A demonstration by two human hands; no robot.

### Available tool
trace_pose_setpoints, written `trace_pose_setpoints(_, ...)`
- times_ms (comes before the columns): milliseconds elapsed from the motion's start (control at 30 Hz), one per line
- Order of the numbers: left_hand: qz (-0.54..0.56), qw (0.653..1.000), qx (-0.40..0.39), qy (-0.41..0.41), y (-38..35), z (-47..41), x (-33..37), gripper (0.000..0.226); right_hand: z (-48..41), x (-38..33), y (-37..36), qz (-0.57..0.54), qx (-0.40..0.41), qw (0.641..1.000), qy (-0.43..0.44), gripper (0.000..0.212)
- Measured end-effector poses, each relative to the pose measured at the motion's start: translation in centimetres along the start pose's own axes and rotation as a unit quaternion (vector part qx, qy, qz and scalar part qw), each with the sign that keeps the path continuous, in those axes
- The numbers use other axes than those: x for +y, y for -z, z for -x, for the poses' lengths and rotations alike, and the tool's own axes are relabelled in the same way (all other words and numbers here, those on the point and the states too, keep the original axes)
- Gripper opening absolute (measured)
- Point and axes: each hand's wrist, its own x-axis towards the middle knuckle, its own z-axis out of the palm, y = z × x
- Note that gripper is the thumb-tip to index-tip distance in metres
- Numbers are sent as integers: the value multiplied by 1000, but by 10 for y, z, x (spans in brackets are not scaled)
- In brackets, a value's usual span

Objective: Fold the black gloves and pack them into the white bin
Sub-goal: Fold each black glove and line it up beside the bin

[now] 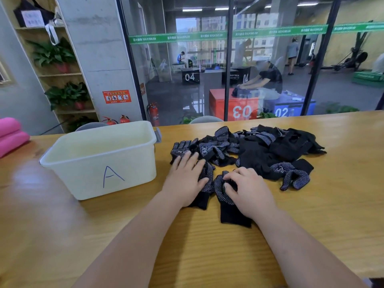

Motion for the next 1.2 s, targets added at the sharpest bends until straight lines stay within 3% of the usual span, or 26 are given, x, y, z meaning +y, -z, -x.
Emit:
trace_pose_setpoints(100, 14, 998, -15, -63, 8, 11, 2, 57, 2, 2, 4, 1, -12, 1000, 2, 30)
trace_pose_setpoints(233, 63, 996, -58, -8, 23, 44, 3, 52, 10, 4, 14, 10, -47, 999, 9, 34)
trace_pose_setpoints(367, 85, 992, -89, 28, 31, 79, -4, 64, 20, -2, 22, -16, -82, 996, 19, 42)
trace_pose_setpoints(533, 64, 993, -97, 28, 41, 111, -13, 69, 36, -24, 23, -6, -158, 986, 59, 64)
trace_pose_setpoints(633, 75, 988, -124, 48, 47, 124, -14, 67, 46, -32, 28, -9, -199, 977, 76, 67)
trace_pose_setpoints(800, 143, 979, -108, 100, 56, 130, -6, 65, 54, -47, 29, 40, -199, 977, 64, 77)
trace_pose_setpoints(967, 44, 980, -157, 112, 38, 130, 7, 79, 48, -58, 13, 79, -233, 968, 49, 84)
trace_pose_setpoints(1200, 78, 975, -156, 141, 47, 135, 11, 85, 46, -57, 18, 82, -206, 975, 31, 82)
